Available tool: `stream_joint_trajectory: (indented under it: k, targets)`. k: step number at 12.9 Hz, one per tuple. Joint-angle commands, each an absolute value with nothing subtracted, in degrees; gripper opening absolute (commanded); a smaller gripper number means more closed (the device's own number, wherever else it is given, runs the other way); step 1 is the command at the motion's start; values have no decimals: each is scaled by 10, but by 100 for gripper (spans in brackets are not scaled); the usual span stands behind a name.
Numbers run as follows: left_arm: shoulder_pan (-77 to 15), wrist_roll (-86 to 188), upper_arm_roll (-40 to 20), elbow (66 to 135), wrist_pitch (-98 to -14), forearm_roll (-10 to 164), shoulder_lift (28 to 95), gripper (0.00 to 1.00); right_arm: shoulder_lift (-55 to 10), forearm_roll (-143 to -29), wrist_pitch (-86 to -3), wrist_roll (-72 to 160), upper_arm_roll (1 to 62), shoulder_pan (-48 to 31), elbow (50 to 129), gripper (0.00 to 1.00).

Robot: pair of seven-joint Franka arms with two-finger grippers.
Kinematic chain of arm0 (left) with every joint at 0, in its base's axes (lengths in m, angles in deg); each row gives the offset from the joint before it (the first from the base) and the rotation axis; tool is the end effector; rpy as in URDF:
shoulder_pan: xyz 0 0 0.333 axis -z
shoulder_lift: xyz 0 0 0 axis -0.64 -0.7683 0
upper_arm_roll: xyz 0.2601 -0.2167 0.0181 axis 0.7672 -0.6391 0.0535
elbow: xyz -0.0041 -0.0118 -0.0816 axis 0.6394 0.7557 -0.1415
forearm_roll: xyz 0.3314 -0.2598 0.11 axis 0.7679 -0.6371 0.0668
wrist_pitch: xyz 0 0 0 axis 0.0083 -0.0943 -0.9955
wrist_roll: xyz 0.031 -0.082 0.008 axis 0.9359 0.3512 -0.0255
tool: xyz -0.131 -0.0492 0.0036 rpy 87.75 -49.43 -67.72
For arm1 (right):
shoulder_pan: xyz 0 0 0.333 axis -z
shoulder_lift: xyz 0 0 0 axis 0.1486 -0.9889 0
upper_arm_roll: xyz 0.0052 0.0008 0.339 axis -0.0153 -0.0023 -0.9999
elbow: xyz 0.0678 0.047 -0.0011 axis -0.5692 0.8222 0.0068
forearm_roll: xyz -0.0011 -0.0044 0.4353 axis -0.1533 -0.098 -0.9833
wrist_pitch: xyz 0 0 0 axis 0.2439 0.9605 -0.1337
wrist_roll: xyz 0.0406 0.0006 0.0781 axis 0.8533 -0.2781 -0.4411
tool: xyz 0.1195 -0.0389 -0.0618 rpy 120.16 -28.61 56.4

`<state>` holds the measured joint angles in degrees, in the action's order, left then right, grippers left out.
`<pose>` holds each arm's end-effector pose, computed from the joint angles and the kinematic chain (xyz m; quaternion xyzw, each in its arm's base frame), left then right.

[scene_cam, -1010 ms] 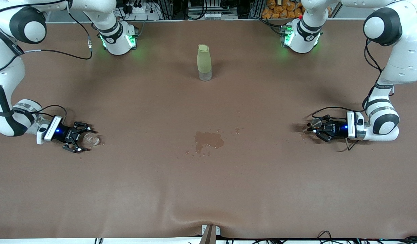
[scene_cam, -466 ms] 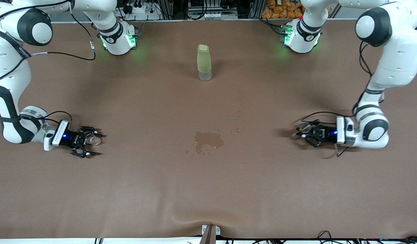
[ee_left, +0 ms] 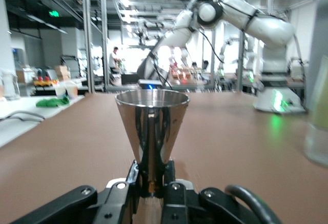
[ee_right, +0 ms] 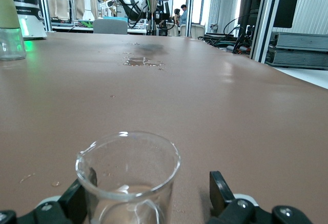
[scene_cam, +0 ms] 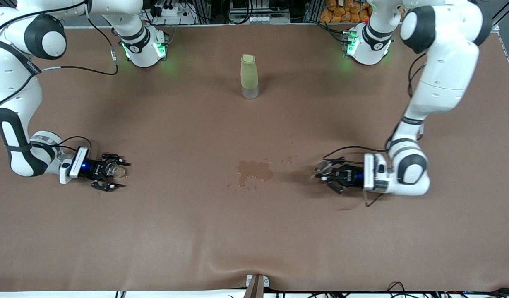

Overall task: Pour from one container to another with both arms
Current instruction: 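Lift the beaker with the right gripper while the left gripper brings the jigger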

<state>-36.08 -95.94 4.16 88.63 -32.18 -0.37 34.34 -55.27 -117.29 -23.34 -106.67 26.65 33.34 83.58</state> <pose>0.6885 -0.2220 0.1263 0.4724 -0.5373 0.4602 0.5257 0.6152 -0.1538 0.0167 -0.5749 -0.5469 -0.4750 0.3806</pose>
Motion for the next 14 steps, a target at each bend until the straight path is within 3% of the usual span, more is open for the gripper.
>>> stream_joint_trajectory:
  k: [1,5,7,8,14]
  targets:
    - [-311,-933,50,873,-361,-69,348,0,-569,-1157,-227,-1096,268,339,823,100]
    - [-256,-918,49,840,-436,-100,344,0,-582,-1156,-227,-1102,268,334,823,100]
    - [-232,-926,50,831,-462,-120,342,0,-583,-1156,-227,-1101,268,333,823,23]
    - [-222,-928,49,824,-477,-122,339,0,-583,-1156,-227,-1101,268,333,823,0]
    - [-182,-941,50,815,-536,-171,338,0,-582,-1159,-216,-1095,268,334,823,0]
